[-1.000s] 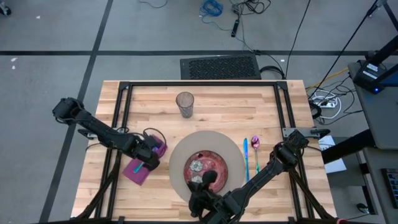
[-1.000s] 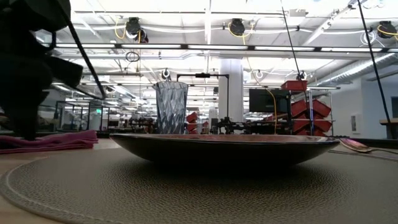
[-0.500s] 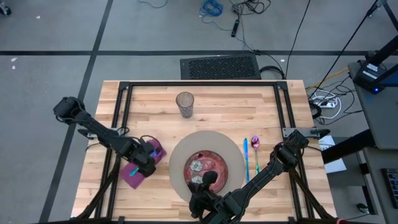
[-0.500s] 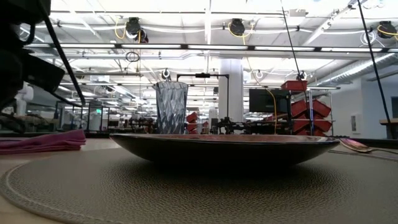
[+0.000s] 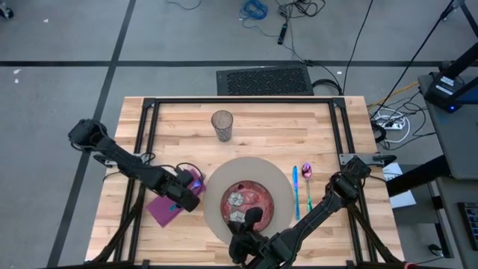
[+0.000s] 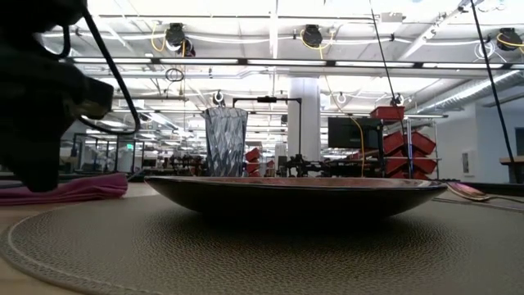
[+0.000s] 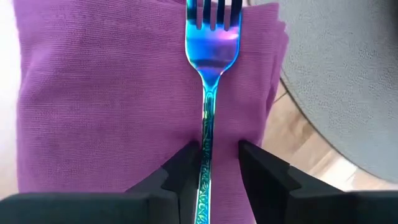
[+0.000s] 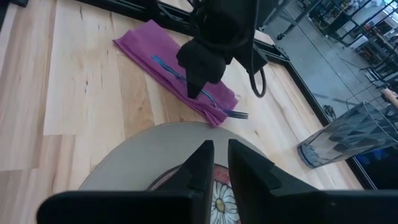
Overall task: Set table place
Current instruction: Adjust the blue fork
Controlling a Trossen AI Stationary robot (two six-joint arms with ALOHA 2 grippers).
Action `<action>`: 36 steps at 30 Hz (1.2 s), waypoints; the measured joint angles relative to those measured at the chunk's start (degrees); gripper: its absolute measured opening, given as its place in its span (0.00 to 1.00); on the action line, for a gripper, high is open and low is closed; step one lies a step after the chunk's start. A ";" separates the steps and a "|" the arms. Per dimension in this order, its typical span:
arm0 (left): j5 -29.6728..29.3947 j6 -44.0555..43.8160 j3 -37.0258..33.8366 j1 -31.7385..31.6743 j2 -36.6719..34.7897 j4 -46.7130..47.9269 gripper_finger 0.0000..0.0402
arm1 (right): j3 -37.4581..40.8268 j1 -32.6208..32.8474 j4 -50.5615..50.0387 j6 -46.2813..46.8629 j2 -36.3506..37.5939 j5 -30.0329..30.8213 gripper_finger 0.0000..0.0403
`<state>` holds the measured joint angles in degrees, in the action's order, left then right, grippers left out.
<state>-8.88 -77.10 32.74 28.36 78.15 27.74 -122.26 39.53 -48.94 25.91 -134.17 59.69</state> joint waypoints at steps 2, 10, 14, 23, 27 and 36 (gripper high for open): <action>1.14 1.17 0.06 -0.51 1.67 -0.28 0.25 | 0.00 0.04 -0.44 0.00 0.00 -0.01 0.08; 2.04 4.58 4.18 -0.59 1.73 7.32 0.25 | 0.00 -0.04 -1.00 0.00 0.00 0.01 0.08; 0.37 6.03 7.28 -1.02 1.51 12.62 0.21 | 0.00 -0.04 -0.97 0.27 0.00 0.01 0.08; -0.60 7.50 10.36 -1.02 1.51 18.37 0.04 | 0.00 -0.02 -0.91 0.44 0.00 -0.01 0.08; -0.84 7.50 11.07 -0.85 1.49 21.67 0.05 | 0.00 -0.02 -0.93 0.44 0.00 -0.01 0.08; -0.57 8.60 11.09 -0.10 1.49 21.50 0.12 | 0.00 0.02 -0.93 0.45 0.00 -0.01 0.08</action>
<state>-9.45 -68.50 43.83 28.26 79.64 49.25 -122.26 39.55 -49.86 26.36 -134.17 59.68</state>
